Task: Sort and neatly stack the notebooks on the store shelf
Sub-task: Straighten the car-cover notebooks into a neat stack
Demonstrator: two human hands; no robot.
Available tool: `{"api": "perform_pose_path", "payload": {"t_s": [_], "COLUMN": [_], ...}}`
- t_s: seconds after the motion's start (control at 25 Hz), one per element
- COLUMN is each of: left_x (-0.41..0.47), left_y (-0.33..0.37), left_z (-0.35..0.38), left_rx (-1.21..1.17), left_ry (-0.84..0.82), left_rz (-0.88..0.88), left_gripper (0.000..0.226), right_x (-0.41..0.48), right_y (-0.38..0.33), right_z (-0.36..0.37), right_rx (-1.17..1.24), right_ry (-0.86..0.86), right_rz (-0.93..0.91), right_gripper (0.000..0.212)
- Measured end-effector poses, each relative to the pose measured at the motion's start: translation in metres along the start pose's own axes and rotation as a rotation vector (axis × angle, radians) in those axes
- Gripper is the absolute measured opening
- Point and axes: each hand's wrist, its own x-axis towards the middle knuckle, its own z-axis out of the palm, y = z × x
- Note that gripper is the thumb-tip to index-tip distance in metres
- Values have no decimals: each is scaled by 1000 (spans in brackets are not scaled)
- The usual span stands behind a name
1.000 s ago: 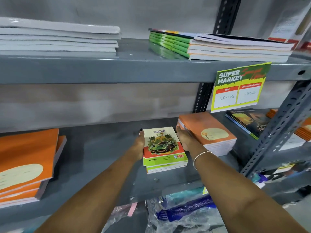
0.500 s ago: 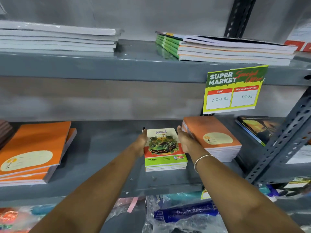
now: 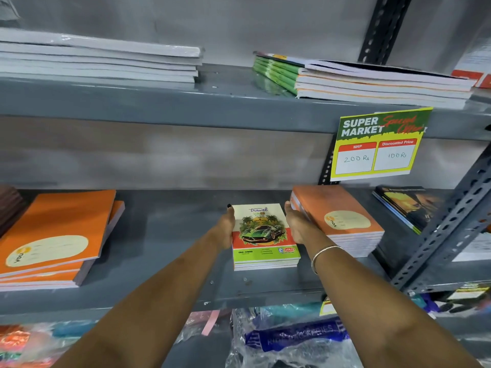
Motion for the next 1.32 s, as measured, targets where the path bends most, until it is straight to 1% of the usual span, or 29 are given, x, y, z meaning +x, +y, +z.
{"api": "perform_pose_path", "payload": {"t_s": [0.08, 0.16, 0.36, 0.48, 0.6, 0.72, 0.8, 0.92, 1.0, 1.08, 1.12, 1.16, 1.2, 1.24, 1.28, 1.32], "left_x": [0, 2, 6, 6, 11, 6, 3, -4, -7, -12, -14, -14, -14, -13, -14, -12], "left_y": [-2, -3, -2, 0, 2, 1, 0, 1, 1, 0, 1, 0, 0, -1, -3, -8], "left_z": [0, -1, -1, 1, 0, 2, 2, 2, 2, 4, 5, 4, 4, 3, 2, 0], "left_rx": [-26, -36, -45, -13, 3, -30, -47, -45, -46, -31, -23, -9, 6, 18, 37, 50], "left_ry": [-26, -38, -24, -7, -3, -48, -63, -56, -37, -45, -50, -34, 9, 75, 141, 188], "left_rz": [9, 5, -52, -58, -63, -50, -48, -51, -58, -68, -73, -72, -51, -11, 37, 94], "left_gripper": [57, 61, 58, 60, 62, 62, 62, 64, 63, 63, 64, 65, 66, 66, 66, 66], "right_x": [-6, -12, -20, -18, -45, -20, -8, -4, -4, -13, -3, -5, -2, 8, 45, 101], "right_y": [-2, -2, -4, -6, -17, -8, -3, 1, 2, -2, 2, 3, 5, 10, 24, 47], "right_z": [2, 4, -3, -5, -8, -7, -5, -6, -4, -5, -5, -5, -2, -2, 0, 2], "right_rx": [-12, -18, -56, -52, -56, -79, -42, -46, -10, -5, 30, 59, 51, 64, 67, 83], "right_ry": [0, 30, 71, 47, 42, 54, 25, 57, 32, 79, 44, 5, -20, -41, -29, 7], "right_rz": [-9, -28, -41, -65, -111, -115, -123, -101, -96, -39, -29, -41, -24, -17, -20, -30], "right_gripper": [74, 71, 66, 63, 57, 60, 62, 62, 65, 66, 64, 65, 74, 90, 104, 106]}}
